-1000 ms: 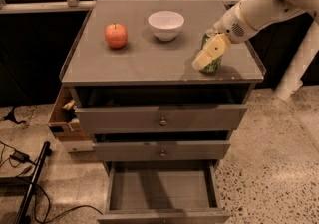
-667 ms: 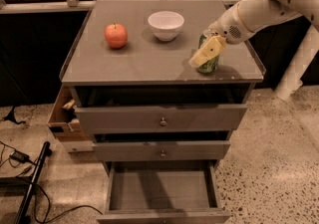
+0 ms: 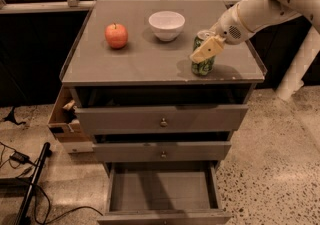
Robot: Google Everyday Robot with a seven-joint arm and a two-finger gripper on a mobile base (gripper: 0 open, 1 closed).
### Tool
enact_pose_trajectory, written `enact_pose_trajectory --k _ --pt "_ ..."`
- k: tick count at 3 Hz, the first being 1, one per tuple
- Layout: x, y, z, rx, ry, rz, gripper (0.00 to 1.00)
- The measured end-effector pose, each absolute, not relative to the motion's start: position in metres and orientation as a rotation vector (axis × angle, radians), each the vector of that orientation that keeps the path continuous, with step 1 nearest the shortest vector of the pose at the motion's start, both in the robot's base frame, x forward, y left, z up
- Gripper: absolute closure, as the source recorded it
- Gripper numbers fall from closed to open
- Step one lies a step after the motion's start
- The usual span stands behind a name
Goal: Place green can into bottom drawer
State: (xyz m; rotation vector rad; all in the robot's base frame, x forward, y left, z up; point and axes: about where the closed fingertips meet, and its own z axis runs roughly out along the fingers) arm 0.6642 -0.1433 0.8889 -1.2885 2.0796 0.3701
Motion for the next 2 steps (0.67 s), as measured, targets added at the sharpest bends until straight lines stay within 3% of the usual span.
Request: enact_pose_trajectory --k 1,2 --pt "0.664 -0.143 0.889 -1.289 2.080 0.370 0.87" --pt "0.648 -0.136 0.892 -1.344 2.038 0.396 1.00"
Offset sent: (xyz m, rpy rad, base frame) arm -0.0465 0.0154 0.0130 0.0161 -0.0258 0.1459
